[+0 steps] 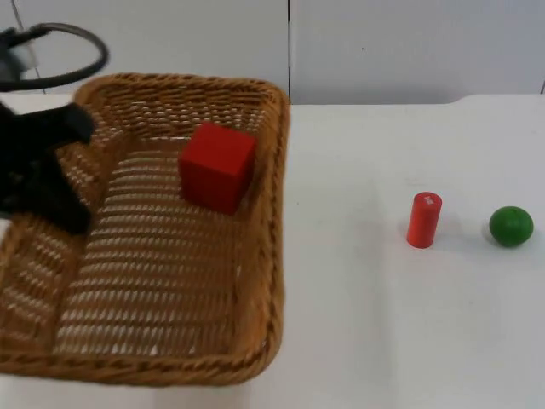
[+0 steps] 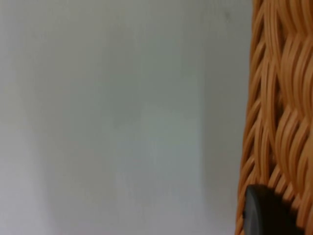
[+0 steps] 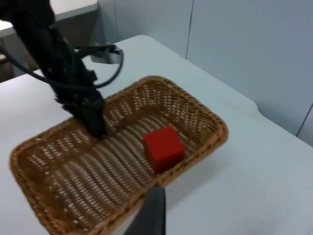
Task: Pick up the basket with the left hand and place the object to the left of the red cylinder into the basket with the right hand.
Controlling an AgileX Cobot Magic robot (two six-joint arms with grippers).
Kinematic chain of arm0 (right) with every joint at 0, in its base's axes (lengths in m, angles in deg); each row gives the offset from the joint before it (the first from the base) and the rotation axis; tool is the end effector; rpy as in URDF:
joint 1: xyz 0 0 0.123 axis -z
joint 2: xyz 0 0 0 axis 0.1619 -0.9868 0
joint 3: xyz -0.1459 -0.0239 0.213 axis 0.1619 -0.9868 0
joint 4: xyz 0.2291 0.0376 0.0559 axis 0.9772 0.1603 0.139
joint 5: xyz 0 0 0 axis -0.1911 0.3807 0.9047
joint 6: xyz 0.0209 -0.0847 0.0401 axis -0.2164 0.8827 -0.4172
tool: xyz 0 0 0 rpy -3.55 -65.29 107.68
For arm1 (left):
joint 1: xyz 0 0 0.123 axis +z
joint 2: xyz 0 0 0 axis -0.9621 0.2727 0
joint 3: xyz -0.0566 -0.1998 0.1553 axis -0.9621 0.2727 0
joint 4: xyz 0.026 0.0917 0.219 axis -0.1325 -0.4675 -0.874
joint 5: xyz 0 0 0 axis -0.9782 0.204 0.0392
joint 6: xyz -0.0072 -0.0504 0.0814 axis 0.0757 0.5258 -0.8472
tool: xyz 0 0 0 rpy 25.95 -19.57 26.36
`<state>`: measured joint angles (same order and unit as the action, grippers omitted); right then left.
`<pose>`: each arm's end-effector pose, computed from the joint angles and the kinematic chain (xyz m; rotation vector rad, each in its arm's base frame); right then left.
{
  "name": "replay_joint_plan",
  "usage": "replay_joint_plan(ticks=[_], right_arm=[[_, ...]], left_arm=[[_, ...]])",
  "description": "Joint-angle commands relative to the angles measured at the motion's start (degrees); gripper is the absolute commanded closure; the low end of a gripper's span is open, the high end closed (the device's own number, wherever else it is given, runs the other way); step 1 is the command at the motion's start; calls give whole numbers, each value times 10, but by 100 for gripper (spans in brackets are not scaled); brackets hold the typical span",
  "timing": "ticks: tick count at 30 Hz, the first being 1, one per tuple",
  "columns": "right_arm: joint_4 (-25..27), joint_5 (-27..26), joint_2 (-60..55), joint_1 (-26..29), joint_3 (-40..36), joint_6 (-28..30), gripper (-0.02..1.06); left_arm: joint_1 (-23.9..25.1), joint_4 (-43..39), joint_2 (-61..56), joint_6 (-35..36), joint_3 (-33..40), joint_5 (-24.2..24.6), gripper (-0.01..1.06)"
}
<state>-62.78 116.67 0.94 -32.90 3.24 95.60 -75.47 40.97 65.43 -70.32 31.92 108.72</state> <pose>0.1203 0.1133 0.3704 -0.8383 1.7904 0.4373 0.2768 -0.0485 0.1695 0.0352 2.8743 -0.6737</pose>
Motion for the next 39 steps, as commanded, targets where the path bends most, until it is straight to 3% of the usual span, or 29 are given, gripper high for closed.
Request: replay_joint_plan(ticks=[1,7,17,21,25,26,27,30,34,39], right_arm=[[-3,-9,0,3,-1,3,24],[-1,-7,0,3,-1,3,24],[-1,-4,0,3,-1,3,24],[-1,-3,0,3,-1,3,24],[-1,-3,0,3,-1,3,24],[-1,-3,0,3,-1,3,24],[-1,-3,0,3,-1,3,24],[-1,0,0,3,-1,3,24],[-1,1,0,3,-1,3,24],[-1,1,0,3,-1,3,24]], left_arm=[[-23,32,44,-1,-34,-25,105],[-49,33,168,-1,-131,-55,105],[-49,39,270,0,-194,-67,105],[-49,39,279,0,-196,-70,93],[-49,39,280,0,-196,-70,56],[-49,36,280,0,-196,-70,41],[-49,36,280,0,-196,-70,41],[-46,19,275,-1,-196,-69,25],[-32,-6,256,9,-196,-68,21],[-4,-89,197,94,-196,-56,21]])
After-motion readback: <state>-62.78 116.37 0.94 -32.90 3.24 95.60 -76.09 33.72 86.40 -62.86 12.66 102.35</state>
